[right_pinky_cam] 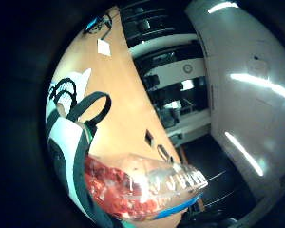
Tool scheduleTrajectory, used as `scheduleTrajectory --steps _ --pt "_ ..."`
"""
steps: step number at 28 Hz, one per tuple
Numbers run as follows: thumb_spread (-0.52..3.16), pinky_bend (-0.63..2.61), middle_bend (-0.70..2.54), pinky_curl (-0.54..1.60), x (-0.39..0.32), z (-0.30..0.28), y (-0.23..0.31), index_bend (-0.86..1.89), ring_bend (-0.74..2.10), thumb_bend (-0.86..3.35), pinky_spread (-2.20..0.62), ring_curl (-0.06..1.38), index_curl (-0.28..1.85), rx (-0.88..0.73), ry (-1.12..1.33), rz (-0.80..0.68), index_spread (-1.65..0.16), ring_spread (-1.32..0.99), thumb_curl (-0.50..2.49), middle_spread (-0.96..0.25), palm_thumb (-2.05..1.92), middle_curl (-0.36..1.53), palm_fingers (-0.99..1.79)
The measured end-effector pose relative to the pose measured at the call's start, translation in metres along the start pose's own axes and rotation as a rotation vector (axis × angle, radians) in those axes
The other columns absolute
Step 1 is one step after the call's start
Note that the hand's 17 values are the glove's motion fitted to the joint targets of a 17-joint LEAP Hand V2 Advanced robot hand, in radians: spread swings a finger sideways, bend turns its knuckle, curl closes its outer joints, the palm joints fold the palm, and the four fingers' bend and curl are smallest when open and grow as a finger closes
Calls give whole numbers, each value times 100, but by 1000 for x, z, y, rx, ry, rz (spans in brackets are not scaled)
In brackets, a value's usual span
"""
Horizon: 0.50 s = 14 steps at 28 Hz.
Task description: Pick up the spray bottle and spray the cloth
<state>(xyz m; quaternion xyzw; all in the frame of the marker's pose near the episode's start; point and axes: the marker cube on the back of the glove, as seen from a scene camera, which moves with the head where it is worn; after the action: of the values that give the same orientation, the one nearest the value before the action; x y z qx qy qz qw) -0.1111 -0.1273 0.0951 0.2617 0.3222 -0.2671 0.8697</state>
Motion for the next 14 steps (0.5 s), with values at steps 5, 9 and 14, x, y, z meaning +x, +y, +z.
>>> scheduleTrajectory --steps 5,9,14 --pt "45 56 63 45 22 -6 32 35 69 -3 -30 50 59 -37 95 107 -25 -20 74 -18 88 55 137" --pt "44 56 63 45 23 -6 86 35 69 -3 -30 50 59 -140 28 260 -25 -20 75 -18 87 54 137" --pt "44 56 63 45 30 -11 88 35 68 -3 -30 50 59 -101 -147 443 -25 -20 76 -18 87 54 137"
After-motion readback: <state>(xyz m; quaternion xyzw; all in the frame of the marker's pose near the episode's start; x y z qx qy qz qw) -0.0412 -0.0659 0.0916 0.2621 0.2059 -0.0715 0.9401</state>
